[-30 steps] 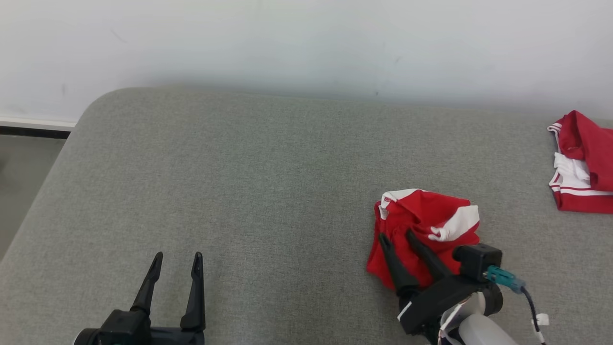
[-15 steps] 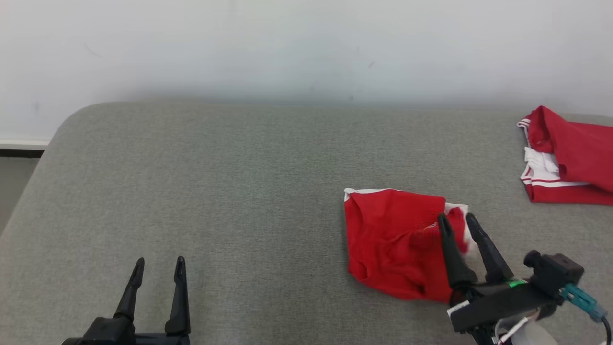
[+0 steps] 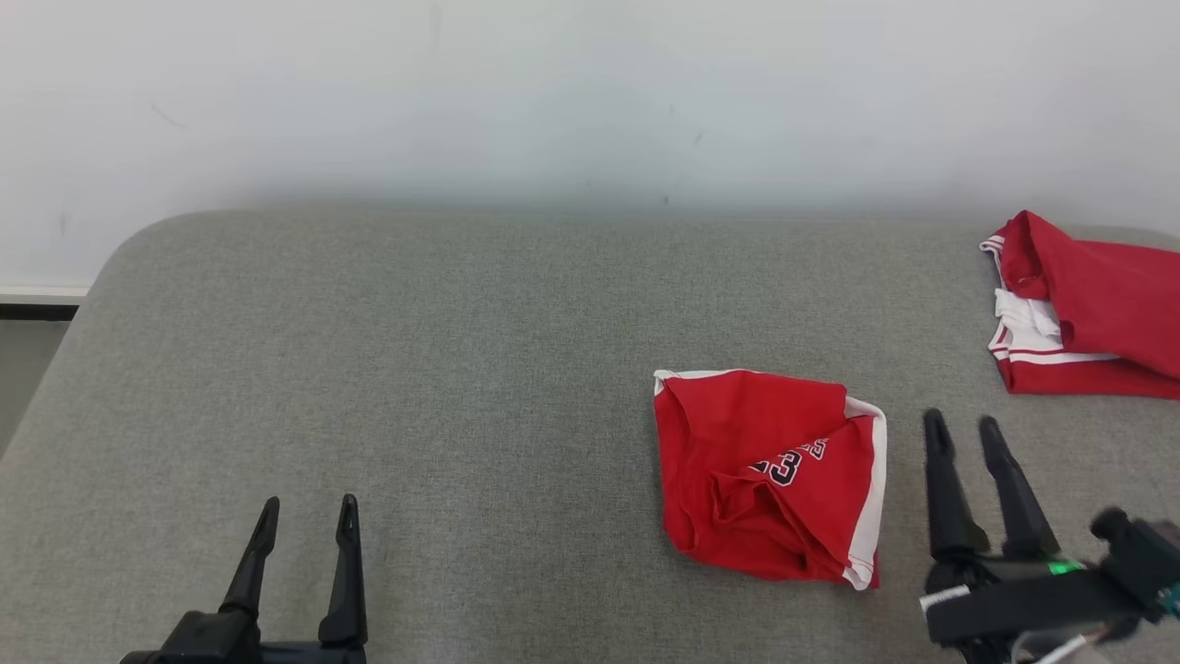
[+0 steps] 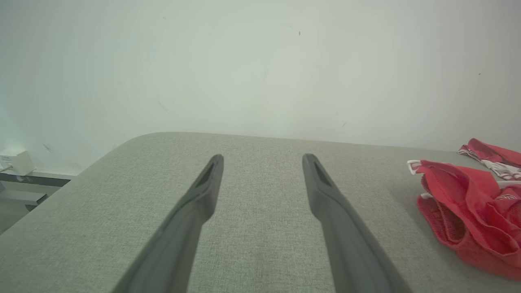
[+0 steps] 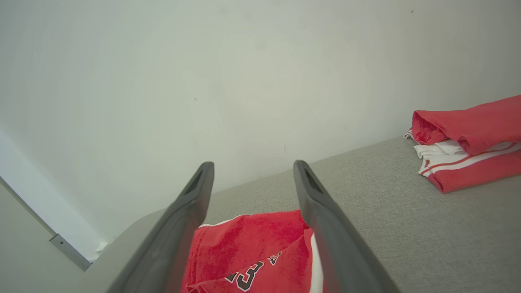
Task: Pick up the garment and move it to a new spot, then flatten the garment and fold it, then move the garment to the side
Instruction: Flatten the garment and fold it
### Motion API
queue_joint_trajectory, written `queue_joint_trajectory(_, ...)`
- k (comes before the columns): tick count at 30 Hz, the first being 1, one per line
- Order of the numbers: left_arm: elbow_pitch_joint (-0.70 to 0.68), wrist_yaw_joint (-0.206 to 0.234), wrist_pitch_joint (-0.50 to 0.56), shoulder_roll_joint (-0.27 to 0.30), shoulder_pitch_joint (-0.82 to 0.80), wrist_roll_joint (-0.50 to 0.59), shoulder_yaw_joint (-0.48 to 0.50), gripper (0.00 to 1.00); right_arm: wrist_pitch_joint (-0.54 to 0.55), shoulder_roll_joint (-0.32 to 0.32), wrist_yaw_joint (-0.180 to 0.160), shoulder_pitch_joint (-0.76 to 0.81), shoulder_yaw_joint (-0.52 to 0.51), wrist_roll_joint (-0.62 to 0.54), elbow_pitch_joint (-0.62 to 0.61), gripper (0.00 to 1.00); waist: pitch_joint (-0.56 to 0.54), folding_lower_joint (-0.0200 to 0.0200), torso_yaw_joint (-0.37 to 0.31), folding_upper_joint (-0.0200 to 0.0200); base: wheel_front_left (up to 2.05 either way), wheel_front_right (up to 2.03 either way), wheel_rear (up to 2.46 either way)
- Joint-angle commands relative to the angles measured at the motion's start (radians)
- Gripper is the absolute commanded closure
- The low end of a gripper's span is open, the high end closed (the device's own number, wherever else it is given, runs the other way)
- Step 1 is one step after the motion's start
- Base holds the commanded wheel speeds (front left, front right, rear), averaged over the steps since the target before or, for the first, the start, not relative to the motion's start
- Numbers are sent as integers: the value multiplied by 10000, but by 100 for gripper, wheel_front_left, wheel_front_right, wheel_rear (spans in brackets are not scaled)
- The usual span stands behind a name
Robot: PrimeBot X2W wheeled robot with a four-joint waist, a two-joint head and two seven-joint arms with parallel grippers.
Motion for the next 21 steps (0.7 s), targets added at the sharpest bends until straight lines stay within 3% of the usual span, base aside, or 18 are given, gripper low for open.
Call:
queue_joint_trajectory(1, -58, -34, -28, -13, 159, 105, 71, 0, -40, 118, -30, 394, -317, -102, -55, 0, -46, 0, 5, 0, 0, 0, 0)
queue_joint_trajectory(10, -292, -58, -28, -13, 310, 159, 352, 0, -42, 412, -30, 1590, -1455, -494, -109, 0, -107, 0, -84, 0, 0, 0, 0)
queue_joint_trajectory(21, -394, -72, -28, -12, 256, 162, 207, 0, -15, 554, -30, 1325, -469, -279, 1243, 0, -3, 0, 129, 0, 0, 0, 0)
